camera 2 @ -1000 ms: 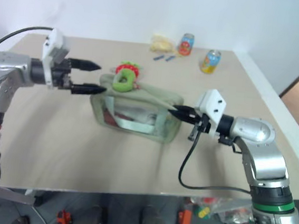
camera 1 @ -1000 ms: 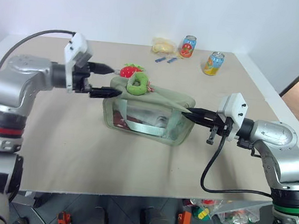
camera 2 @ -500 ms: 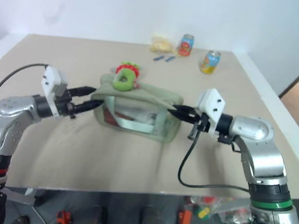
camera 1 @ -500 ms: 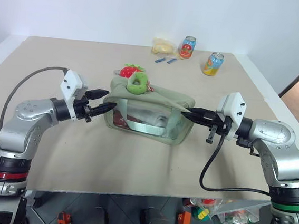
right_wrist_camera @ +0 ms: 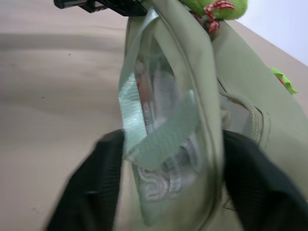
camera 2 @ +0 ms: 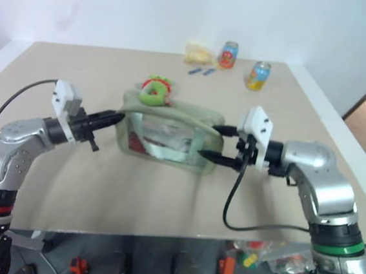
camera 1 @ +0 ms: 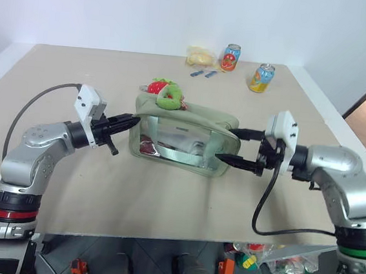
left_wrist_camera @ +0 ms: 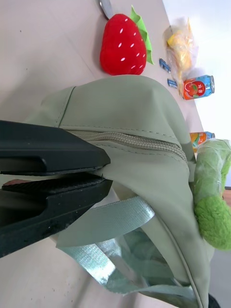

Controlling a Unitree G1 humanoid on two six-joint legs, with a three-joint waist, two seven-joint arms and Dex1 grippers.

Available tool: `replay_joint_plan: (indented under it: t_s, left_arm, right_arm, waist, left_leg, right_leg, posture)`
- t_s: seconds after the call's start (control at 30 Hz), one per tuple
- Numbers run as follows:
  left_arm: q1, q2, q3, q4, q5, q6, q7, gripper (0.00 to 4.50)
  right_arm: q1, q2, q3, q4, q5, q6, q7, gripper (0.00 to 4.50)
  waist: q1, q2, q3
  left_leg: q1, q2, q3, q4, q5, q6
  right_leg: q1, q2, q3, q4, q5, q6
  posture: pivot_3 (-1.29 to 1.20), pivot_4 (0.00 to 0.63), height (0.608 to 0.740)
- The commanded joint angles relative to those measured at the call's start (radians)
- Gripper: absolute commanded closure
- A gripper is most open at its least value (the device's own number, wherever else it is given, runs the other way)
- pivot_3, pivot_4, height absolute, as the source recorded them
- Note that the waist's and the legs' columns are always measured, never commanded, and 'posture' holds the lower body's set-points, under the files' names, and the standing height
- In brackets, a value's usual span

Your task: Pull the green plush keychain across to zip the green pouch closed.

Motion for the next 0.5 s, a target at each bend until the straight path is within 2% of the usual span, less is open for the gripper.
replay_joint_plan:
  t_s: [0.03,0.1,0.3,0.5]
  left_arm:
    - [-0.006,0.006,-0.007,-0.03,-0.024,0.02,-0.014,4.5]
    - [-0.004,0.0,-0.008,-0.04,-0.033,0.03,-0.008,4.5]
    - [0.002,-0.021,-0.01,-0.068,-0.046,0.049,0.021,4.5]
    - [0.009,-0.026,-0.017,-0.079,-0.045,0.051,0.036,4.5]
  right_arm:
    - [-0.129,-0.003,-0.058,-0.098,0.143,0.15,-0.036,0.12]
    - [-0.206,0.034,-0.018,-0.103,0.131,0.169,-0.074,0.12]
    - [-0.315,0.204,0.178,0.044,-0.11,-0.035,-0.142,0.12]
    - [-0.359,0.306,0.239,0.191,-0.206,-0.141,-0.137,0.12]
  waist:
    - [0.005,-0.001,-0.001]
    - [0.005,-0.001,-0.001]
    - [0.008,-0.001,-0.001]
    - [0.009,-0.001,-0.001]
  left_leg:
    - [0.0,0.0,-0.001,0.0,0.0,0.0]
    - [-0.001,0.0,-0.001,0.0,0.0,0.0]
    - [-0.002,0.0,-0.002,0.0,0.0,0.0]
    - [-0.006,-0.001,-0.001,0.0,0.0,0.0]
  right_leg:
    - [0.001,0.0,-0.001,0.0,0.0,0.0]
    - [0.0,0.0,-0.001,0.0,-0.001,-0.001]
    - [0.0,0.0,-0.002,-0.001,-0.001,-0.001]
    - [-0.001,-0.002,-0.002,-0.004,0.0,0.001]
  posture:
    - [0.0,0.15,0.74]
    - [0.0,0.15,0.74]
    - [0.0,0.15,0.74]
    - [0.0,0.15,0.74]
